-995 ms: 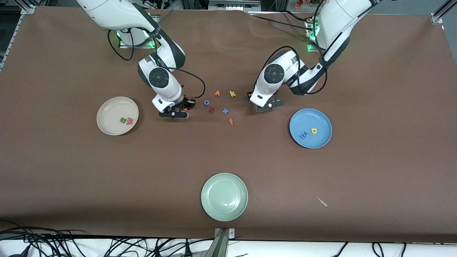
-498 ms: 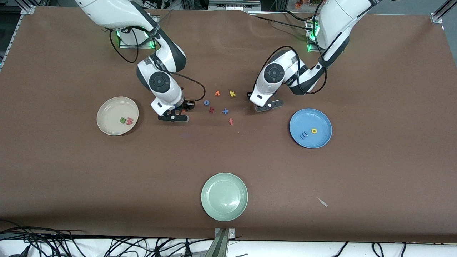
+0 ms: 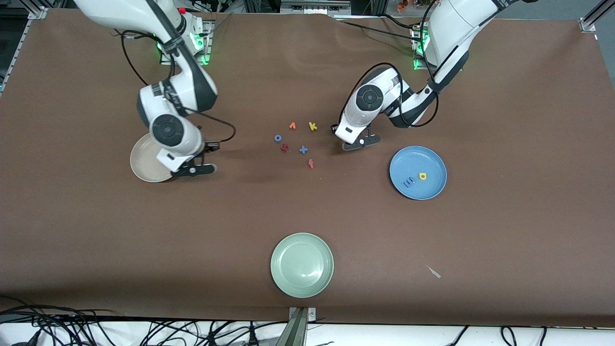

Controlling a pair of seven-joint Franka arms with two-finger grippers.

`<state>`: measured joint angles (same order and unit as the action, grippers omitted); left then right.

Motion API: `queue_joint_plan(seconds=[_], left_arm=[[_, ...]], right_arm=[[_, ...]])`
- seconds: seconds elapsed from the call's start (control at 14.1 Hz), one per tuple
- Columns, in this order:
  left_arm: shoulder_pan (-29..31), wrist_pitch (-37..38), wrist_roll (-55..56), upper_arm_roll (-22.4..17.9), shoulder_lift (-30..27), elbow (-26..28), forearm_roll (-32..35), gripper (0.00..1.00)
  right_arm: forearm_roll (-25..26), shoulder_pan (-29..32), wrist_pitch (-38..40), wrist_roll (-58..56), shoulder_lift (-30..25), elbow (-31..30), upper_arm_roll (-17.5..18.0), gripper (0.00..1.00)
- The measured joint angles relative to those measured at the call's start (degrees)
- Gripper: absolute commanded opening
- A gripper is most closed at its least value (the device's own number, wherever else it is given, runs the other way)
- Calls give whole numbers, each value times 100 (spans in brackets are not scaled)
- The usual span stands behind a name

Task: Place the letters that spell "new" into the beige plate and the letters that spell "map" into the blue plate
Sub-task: 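Lift the teal letter while the right gripper drops the e on the white plate, then drop the teal letter in the blue plate while the right arm withdraws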

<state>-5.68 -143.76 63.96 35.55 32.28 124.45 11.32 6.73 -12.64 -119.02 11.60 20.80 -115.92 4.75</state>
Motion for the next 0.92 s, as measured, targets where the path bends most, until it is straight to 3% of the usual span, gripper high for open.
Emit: queue_joint_plan(seconds=[0.14, 0.28, 0.36, 0.43, 0.71, 0.92], left_arm=[[0, 0, 0, 2, -12, 0, 0, 21], [0, 1, 0, 3, -17, 0, 0, 17], [0, 1, 0, 3, -17, 0, 0, 17], [2, 3, 0, 3, -17, -1, 0, 17], [79, 479, -197, -10, -68, -237, 33, 17], [273, 1446, -737, -17, -134, -889, 39, 17]], right_arm=[[0, 43, 53, -607, 32, -4, -401, 12], [0, 181, 74, -937, 97, -13, -536, 20], [0, 254, 81, -1011, 138, -15, -543, 47], [0, 319, 85, -1044, 179, -16, -547, 99], [0, 451, 197, -1052, 333, -4, -550, 100], [-54, 420, 1036, -1051, 323, 553, -512, 100]])
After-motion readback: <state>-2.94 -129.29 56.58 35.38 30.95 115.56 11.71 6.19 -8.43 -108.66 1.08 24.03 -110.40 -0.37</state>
